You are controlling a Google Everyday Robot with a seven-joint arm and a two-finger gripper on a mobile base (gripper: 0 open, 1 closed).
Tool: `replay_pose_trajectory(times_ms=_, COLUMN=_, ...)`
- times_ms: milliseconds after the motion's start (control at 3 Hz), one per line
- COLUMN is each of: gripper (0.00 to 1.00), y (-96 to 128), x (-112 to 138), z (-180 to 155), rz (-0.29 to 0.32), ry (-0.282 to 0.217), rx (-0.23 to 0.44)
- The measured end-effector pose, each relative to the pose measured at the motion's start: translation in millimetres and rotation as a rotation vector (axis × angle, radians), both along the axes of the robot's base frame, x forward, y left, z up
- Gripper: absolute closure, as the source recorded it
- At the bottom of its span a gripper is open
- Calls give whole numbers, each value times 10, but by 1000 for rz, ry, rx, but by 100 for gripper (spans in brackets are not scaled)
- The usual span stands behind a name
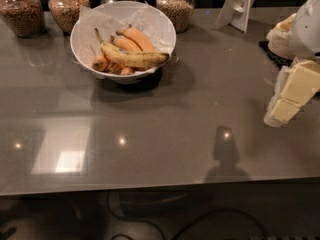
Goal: Pick banana from white bowl
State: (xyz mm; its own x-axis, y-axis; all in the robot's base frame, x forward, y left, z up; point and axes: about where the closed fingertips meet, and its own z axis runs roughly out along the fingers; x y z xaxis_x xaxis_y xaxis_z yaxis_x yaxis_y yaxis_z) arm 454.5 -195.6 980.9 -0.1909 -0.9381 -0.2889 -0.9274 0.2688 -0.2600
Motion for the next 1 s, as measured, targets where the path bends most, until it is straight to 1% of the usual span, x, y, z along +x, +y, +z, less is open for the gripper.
replay_pose_trajectory(times_ms=333, gripper=0, y=388, x=296, z=104, rz=33, ry=-49, rx=142)
replay_pose_trajectory(times_ms=667, gripper=0, y=758, x=580, z=225, rz=51, ry=-86, rx=261)
replay_pose_trajectory(times_ms=1000, gripper=0, y=1110, x=883, z=284, rz=56, ry=-96, rx=353)
